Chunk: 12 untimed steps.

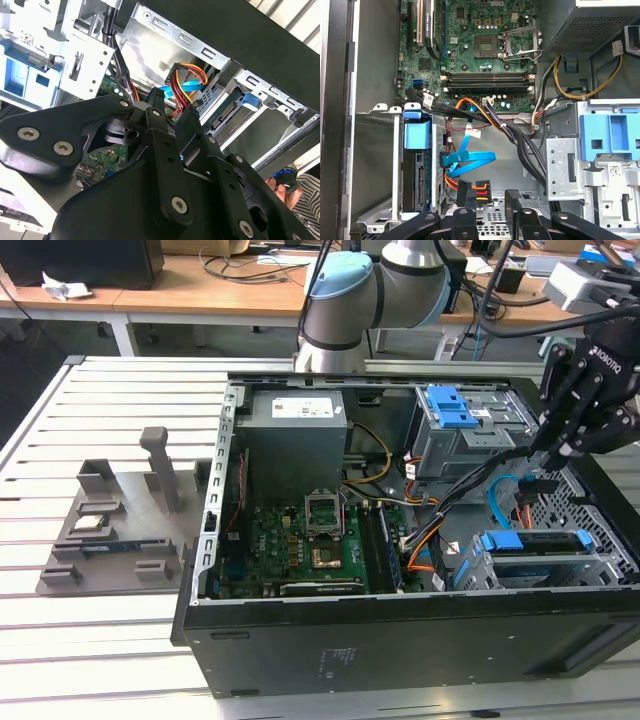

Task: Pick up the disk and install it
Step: 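Insert the first disk wire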

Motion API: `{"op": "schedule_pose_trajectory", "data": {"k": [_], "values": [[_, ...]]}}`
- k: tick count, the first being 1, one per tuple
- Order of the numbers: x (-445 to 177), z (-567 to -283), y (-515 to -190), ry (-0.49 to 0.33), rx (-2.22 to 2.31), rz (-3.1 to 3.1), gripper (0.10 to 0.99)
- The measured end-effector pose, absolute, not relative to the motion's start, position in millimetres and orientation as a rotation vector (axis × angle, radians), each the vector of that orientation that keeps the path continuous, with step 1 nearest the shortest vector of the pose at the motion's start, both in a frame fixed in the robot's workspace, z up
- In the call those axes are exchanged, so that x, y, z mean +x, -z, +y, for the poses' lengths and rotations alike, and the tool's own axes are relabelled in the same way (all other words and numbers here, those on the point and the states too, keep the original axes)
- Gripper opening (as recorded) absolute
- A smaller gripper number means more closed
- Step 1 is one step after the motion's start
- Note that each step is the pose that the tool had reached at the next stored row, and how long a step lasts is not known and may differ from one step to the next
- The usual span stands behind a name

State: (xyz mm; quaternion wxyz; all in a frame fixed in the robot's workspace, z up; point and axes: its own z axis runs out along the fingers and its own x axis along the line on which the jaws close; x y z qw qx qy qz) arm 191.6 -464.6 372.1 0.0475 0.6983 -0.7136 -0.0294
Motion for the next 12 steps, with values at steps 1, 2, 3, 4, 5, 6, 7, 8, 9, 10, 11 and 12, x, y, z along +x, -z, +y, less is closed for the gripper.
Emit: {"op": "schedule_pose_trajectory", "data": {"k": [1, 2, 3, 4, 5, 6, 7, 8, 9, 10, 11, 12], "values": [[191.6, -464.5, -371.4, 0.09, 2.13, -2.176, 0.361], [191.7, -464.2, -370.5, 0.09, 2.13, -2.176, 0.361], [191.7, -464.0, -369.7, 0.09, 2.13, -2.176, 0.361], [191.7, -464.0, -369.3, 0.086, 2.128, -2.175, 0.361], [191.7, -464.6, -369.4, 0.077, 2.124, -2.172, 0.361], [191.8, -465.8, -369.4, 0.069, 2.12, -2.169, 0.361], [191.8, -467.1, -369.4, 0.065, 2.119, -2.167, 0.361], [191.7, -469.7, -369.1, 0.061, 2.116, -2.165, 0.361], [191.7, -473.7, -368.7, 0.056, 2.114, -2.163, 0.361], [191.7, -477.2, -368.1, 0.053, 2.112, -2.162, 0.361], [191.7, -479.7, -366.6, 0.052, 2.112, -2.162, 0.361], [191.7, -481.1, -364.9, 0.051, 2.112, -2.161, 0.361]]}}
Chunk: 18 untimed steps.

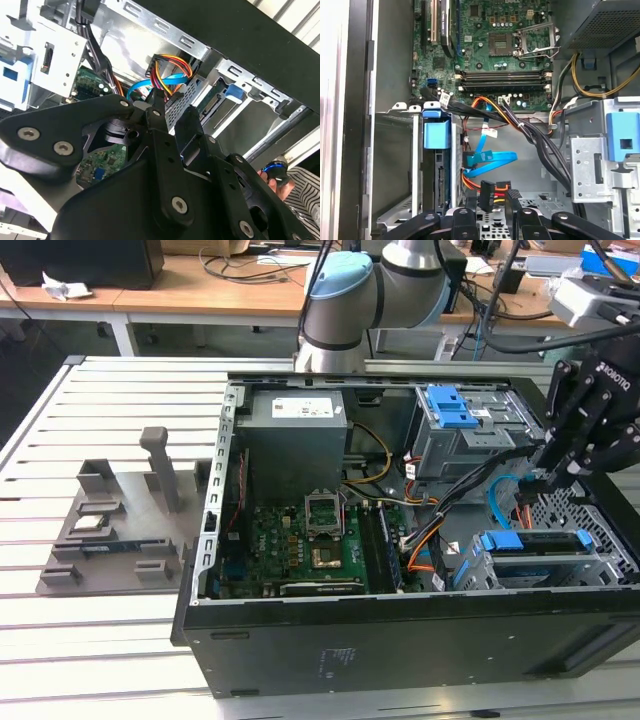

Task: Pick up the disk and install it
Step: 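Insert the first disk wire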

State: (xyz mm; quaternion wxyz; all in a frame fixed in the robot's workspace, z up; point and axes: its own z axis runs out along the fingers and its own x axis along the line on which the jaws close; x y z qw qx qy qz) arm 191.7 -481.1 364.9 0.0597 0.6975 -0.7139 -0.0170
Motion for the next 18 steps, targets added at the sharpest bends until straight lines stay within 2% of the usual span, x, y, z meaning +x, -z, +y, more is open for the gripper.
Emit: {"op": "schedule_pose_trajectory", "data": {"k": [8, 11, 18], "values": [[191.4, -483.1, -355.4, 0.048, 2.11, -2.161, 0.361], [191.4, -483.2, -355.4, 0.049, 2.11, -2.161, 0.169], [191.4, -489.9, -355.4, 0.048, 2.11, -2.16, 0.169]]}}
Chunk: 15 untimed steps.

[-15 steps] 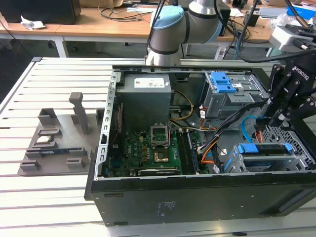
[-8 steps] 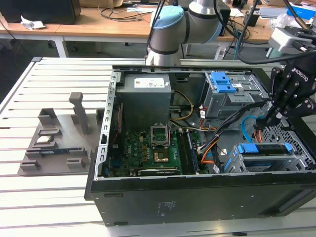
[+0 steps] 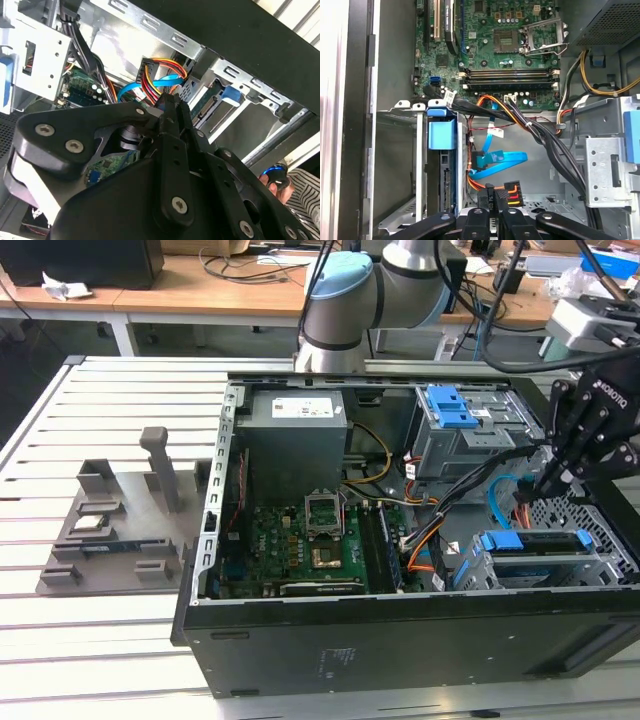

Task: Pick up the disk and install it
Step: 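Insert the first disk wire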

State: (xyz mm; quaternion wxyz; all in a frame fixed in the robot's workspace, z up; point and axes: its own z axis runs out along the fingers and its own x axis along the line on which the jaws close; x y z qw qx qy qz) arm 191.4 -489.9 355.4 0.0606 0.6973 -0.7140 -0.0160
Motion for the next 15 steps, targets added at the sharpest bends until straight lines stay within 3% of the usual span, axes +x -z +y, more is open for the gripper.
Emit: {"op": "schedule_pose_trajectory", "data": {"k": [15], "values": [[191.6, -527.4, -343.5, 0.048, 2.11, -2.161, 0.169]]}}
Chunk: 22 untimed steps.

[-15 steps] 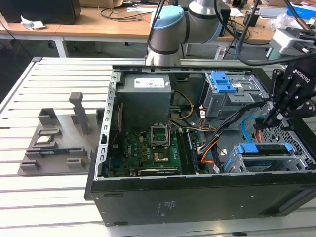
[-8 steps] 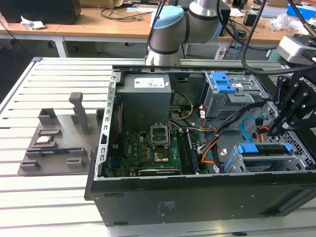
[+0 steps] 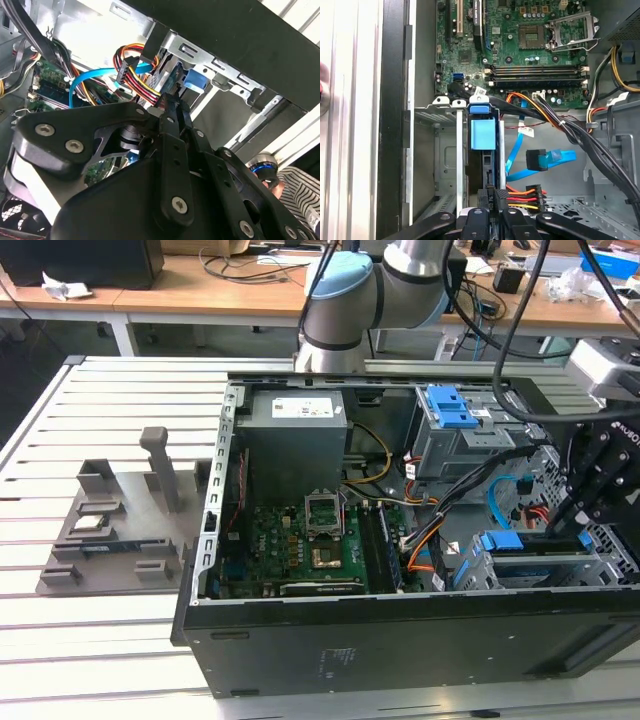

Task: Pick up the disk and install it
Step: 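Insert the first disk wire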

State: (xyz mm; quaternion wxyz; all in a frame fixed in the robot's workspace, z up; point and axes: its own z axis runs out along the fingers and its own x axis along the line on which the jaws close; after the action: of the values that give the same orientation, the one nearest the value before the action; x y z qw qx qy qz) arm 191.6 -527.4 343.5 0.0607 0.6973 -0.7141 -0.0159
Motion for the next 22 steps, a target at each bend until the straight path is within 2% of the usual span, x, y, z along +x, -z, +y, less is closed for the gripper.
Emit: {"op": "schedule_pose_trajectory", "data": {"k": [22], "values": [[196.1, -527.0, -341.3, 0.051, 2.089, -2.184, 0.169]]}}
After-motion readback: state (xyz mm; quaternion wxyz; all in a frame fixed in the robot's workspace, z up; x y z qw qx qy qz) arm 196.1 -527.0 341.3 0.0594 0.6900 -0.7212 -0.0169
